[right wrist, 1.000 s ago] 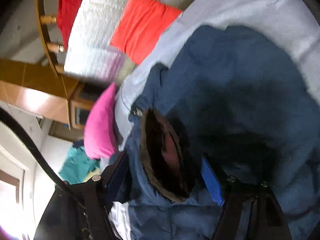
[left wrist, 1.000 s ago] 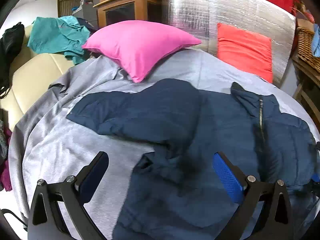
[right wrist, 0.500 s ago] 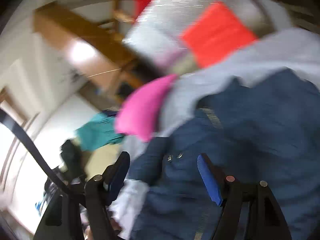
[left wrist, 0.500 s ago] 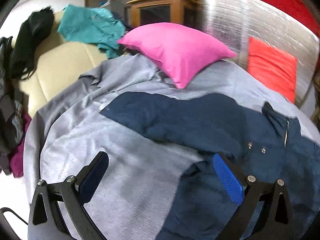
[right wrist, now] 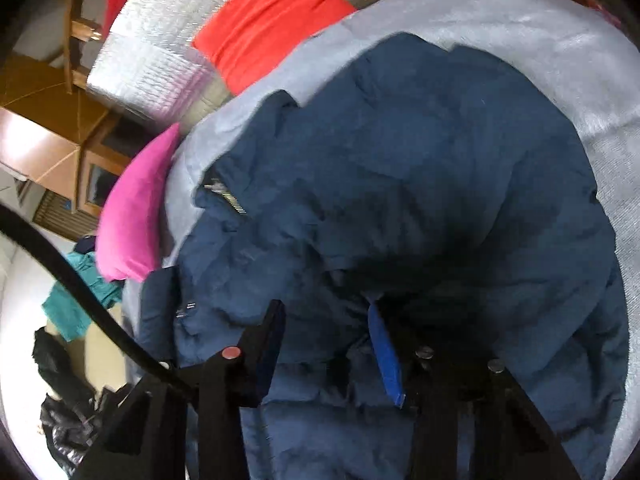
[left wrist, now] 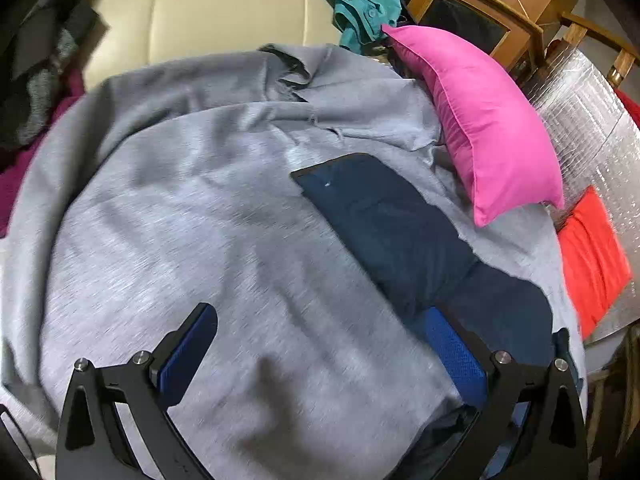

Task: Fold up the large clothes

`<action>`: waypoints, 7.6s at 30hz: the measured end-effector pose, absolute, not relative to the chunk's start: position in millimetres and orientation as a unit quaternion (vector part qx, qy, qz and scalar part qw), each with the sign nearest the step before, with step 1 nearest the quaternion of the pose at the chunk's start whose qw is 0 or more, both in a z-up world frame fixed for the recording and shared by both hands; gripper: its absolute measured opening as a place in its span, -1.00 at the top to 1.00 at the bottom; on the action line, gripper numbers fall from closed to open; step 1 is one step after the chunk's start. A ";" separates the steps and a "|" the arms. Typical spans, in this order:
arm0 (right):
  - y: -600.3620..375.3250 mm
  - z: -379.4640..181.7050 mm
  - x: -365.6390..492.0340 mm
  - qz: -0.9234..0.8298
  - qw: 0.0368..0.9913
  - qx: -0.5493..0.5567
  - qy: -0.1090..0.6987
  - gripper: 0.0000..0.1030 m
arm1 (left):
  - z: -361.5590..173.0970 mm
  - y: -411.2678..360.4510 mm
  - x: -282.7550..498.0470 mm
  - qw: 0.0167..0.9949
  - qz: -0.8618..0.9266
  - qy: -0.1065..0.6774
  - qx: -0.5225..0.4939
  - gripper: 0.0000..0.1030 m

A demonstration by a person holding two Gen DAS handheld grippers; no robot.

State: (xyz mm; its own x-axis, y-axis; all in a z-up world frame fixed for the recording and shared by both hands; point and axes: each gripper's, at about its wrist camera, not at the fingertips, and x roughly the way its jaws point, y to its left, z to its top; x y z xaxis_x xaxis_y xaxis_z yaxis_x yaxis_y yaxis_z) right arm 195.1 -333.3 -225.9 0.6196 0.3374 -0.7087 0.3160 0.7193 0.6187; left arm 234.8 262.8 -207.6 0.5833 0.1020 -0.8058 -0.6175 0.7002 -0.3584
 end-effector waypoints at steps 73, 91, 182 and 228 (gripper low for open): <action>-411.4 -177.8 130.4 -0.028 0.852 0.416 0.316 -0.16 | -128.0 -8.6 222.2 0.895 -0.248 0.369 -0.019 -0.62; -329.8 -182.4 162.8 -0.008 0.886 0.312 0.343 -0.53 | -161.3 7.1 255.1 0.913 -0.036 0.401 0.062 -0.61; -431.1 -263.7 184.1 -0.043 0.814 0.374 0.442 -0.60 | -215.8 57.3 282.9 0.877 -0.043 0.478 0.008 -0.68; -458.5 -239.6 206.3 -0.026 0.818 0.411 0.401 -0.46 | -224.0 71.5 307.4 0.862 -0.062 0.501 -0.046 -0.68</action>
State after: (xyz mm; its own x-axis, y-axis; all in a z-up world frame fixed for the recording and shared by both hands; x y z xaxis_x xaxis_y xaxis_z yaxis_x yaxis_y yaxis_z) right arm 206.3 -458.5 -239.6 0.6777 0.2873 -0.6769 0.3720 0.6601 0.6526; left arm 307.4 71.5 -224.0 0.4903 -0.1525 -0.8581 0.0596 0.9881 -0.1415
